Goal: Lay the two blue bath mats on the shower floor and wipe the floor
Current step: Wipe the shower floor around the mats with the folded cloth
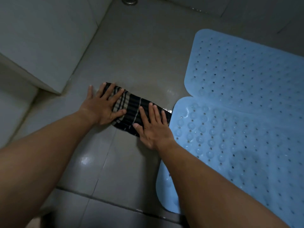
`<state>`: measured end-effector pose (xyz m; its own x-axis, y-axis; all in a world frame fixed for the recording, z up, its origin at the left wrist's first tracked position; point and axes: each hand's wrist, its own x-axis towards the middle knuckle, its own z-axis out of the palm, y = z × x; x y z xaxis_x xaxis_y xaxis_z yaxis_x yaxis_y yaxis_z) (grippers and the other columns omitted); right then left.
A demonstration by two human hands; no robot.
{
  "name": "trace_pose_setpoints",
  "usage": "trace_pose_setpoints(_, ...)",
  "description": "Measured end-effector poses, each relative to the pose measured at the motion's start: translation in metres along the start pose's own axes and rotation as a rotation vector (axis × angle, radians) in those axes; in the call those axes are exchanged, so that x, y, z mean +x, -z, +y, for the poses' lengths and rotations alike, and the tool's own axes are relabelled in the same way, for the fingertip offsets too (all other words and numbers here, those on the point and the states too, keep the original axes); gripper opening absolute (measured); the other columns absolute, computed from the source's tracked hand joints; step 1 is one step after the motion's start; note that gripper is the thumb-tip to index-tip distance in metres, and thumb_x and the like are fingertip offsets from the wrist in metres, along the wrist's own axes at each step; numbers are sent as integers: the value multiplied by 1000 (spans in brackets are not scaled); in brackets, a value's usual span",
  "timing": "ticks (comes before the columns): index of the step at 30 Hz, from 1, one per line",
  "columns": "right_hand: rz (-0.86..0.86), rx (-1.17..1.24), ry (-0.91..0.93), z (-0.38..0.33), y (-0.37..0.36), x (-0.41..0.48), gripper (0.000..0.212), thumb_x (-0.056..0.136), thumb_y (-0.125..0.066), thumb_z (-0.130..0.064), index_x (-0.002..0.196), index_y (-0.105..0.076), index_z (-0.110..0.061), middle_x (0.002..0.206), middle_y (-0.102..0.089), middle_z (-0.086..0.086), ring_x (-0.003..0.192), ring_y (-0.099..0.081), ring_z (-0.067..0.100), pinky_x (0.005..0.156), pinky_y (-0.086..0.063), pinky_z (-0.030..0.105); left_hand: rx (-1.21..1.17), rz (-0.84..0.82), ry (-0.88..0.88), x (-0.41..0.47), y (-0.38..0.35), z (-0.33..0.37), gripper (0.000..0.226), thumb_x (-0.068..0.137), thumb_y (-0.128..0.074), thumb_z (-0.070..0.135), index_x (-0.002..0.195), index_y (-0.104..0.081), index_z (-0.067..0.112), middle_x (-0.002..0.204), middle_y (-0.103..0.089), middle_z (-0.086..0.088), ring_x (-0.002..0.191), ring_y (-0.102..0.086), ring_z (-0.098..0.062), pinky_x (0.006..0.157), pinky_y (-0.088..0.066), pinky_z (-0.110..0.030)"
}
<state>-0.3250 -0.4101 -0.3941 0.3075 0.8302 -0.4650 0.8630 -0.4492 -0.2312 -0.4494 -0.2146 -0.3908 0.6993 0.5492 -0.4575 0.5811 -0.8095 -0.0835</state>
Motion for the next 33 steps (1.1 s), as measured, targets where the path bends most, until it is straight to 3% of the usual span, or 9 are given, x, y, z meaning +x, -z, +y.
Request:
trace_pose_setpoints(12,49,-62,-47,48,50,68,67,104,-12,-51,156,16,-19,163,23,9,149,24,21,121,13,46,-46,-4,68,74,36,17,86,82,-6,84,150,26,41,163,26,4,149,25,-26,116,12,-63)
trace_pose_setpoints(16,116,120,-200,23,46,69,67,104,-19,-43,157,11,-16,163,19,15,150,21,28,121,12,47,-52,-14,60,83,40,16,86,82,-5,85,149,28,41,162,28,3,149,25,-27,116,12,-63)
trace_pose_setpoints(19,163,220,-245,22,44,74,66,104,-13,-47,157,12,-17,163,20,12,150,23,25,120,15,44,-39,2,55,85,40,16,86,82,-6,84,148,28,41,163,27,3,150,23,-28,116,10,-64)
trace_pose_setpoints(33,186,143,-214,86,90,142,66,104,-13,-49,158,12,-20,165,18,8,150,21,21,121,15,43,-70,23,89,167,75,28,84,83,-5,83,150,24,42,163,27,4,151,20,-28,116,5,-67)
